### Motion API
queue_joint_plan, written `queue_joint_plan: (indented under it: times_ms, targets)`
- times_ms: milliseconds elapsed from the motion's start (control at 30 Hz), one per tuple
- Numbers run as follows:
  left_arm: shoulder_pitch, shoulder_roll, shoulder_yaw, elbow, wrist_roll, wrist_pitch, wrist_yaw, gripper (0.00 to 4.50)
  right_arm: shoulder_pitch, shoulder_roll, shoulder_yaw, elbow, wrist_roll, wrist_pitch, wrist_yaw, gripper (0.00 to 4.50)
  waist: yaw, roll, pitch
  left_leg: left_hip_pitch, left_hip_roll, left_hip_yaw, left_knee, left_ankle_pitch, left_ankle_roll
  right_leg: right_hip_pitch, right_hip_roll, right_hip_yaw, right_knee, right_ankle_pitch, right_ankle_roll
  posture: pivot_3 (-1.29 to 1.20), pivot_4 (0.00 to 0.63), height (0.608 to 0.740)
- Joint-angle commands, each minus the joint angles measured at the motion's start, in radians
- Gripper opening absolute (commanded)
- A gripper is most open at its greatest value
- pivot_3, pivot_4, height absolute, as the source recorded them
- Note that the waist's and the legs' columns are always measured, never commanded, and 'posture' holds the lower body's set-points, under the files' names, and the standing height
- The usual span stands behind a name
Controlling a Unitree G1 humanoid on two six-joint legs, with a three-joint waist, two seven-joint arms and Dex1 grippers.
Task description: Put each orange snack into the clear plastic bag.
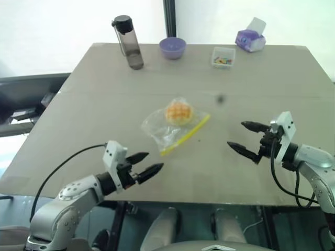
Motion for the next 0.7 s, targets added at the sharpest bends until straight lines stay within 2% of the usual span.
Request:
queue_joint_plan:
  times_ms: [33, 333, 700]
  targets:
    - [0.032, 0.001, -0.025, -0.116, 0.031, -0.006, 0.031, 4.48, 0.000, -0.010, -0.018, -0.033, 0.007, -0.016, 0.009, 4.50, 0.001, -0.001, 0.001, 0.000, 0.000, 0.000, 0.000, 0.000, 0.000, 0.000, 0.000, 0.000, 0.000, 0.000, 0.000, 0.00, 0.150, 0.739]
    - [0.025, 0.023, 0.003, -0.133, 0.122, -0.075, 0.028, 4.48, 0.039, -0.009, -0.026, -0.051, 0.007, -0.016, 0.003, 4.50, 0.004, -0.001, 0.002, 0.000, 0.000, 0.002, -0.001, 0.000, 0.000, 0.000, 0.000, 0.001, -0.001, 0.000, 0.000, 0.00, 0.150, 0.739]
    - [0.003, 0.014, -0.074, -0.102, 0.312, -0.204, 0.018, 4.48, 0.060, -0.012, -0.031, -0.060, 0.005, -0.016, -0.005, 4.50, 0.005, -0.002, 0.003, -0.001, 0.000, 0.003, -0.001, 0.000, 0.000, 0.000, 0.000, 0.002, -0.002, 0.000, 0.000, 0.00, 0.150, 0.739]
